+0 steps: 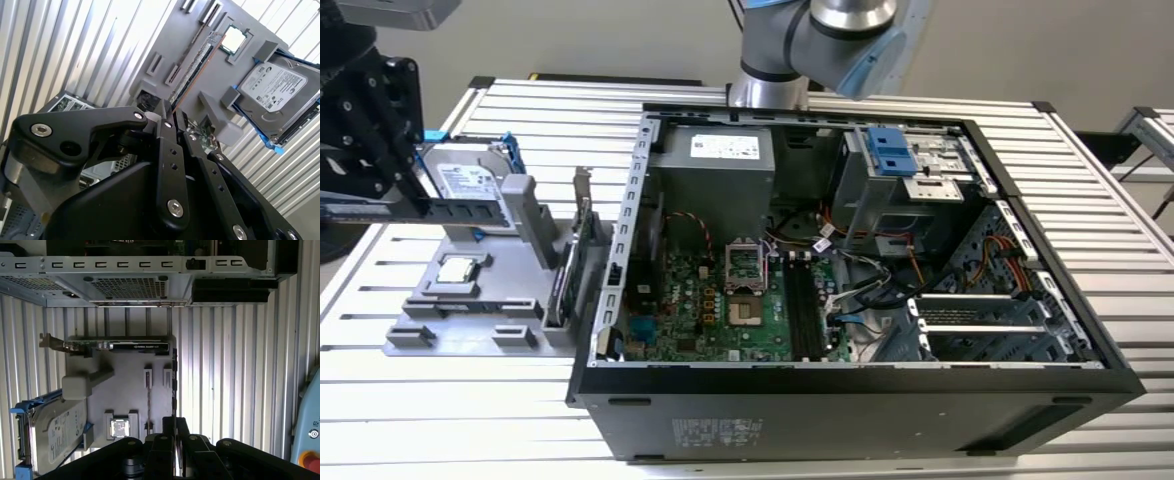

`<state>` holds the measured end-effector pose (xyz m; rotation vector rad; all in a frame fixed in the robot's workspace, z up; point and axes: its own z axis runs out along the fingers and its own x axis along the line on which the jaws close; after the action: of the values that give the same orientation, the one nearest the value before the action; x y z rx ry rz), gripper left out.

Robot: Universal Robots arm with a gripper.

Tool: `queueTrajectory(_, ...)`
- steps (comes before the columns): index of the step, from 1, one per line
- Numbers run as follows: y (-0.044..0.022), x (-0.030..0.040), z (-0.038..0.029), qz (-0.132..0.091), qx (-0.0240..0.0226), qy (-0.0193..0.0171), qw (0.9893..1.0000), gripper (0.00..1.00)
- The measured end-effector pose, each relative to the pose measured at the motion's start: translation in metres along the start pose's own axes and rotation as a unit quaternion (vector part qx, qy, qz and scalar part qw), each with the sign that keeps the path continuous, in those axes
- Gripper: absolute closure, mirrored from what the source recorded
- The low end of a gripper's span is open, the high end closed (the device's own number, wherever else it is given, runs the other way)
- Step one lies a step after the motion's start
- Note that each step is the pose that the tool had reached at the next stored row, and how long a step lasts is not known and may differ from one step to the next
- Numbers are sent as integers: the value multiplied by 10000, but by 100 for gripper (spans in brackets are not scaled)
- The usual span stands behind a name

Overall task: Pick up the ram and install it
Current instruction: 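Pick up the ram and move it above insertion slot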

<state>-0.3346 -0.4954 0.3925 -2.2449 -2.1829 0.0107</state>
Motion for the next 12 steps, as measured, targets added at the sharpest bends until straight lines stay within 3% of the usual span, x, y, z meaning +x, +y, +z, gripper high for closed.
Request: queueTrajectory(12,130,4,-2,0,0,-13,10000,100)
